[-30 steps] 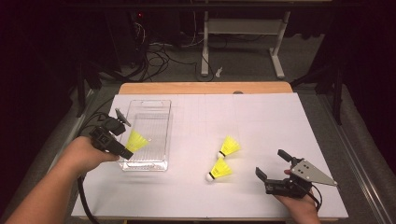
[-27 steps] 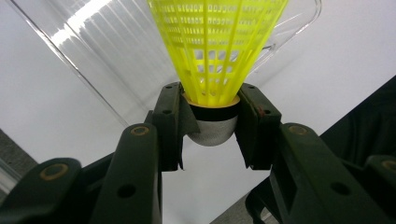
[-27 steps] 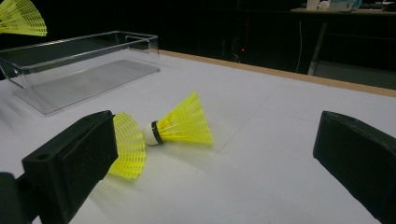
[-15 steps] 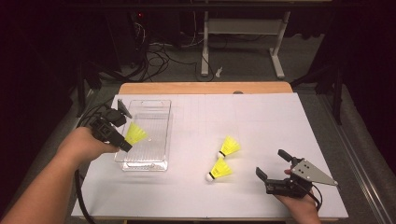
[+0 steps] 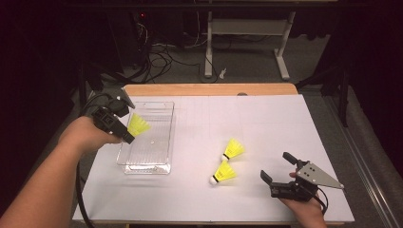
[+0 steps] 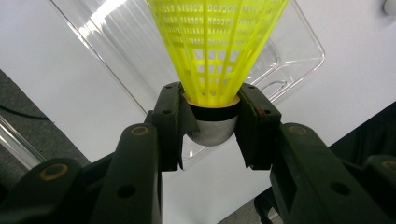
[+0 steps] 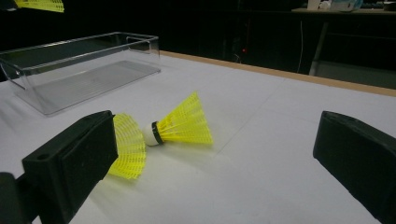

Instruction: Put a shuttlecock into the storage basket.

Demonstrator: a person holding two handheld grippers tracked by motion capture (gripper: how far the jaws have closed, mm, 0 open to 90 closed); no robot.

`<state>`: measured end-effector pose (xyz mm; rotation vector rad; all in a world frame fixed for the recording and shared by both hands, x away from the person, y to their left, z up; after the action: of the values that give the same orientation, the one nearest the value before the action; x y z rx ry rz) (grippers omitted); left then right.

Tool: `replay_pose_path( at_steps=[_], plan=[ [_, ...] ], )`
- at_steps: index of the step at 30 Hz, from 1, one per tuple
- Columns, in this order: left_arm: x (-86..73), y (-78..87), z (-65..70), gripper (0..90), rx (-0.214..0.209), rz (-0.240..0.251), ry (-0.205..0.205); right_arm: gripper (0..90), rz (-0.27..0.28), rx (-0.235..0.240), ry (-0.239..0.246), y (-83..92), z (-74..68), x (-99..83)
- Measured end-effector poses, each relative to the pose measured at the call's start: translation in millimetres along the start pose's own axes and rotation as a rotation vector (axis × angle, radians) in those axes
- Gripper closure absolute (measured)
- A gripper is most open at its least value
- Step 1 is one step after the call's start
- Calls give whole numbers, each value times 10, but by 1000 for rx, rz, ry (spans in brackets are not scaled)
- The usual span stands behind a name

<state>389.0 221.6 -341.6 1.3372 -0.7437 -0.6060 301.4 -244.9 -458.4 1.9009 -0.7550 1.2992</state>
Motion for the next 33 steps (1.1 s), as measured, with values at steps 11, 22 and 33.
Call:
replay_pose_path(
  at_steps=[11,22,33],
  plan=[
    [163,19,-147,647,6,4,9,5,-9,2,0,-16,0,-19],
    [240,-255,-348,648,44,13,55,5,-14,6,-2,-21,7,-27],
    [261,-389,-473,648,40,22,75,5,-22,12,0,-37,-7,-40]
  ],
)
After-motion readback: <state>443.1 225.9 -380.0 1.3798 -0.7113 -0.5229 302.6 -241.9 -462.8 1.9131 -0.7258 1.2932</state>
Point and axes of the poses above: each handheld gripper's, and its own axes: y roughly backward along the jaws, x roughly out of its top, z roughly to its right, the point moved 5 cm from there along -y, roughly forward along the jaws, and after that the axes turned 14 degrees about -y, right-handed, at the moved point
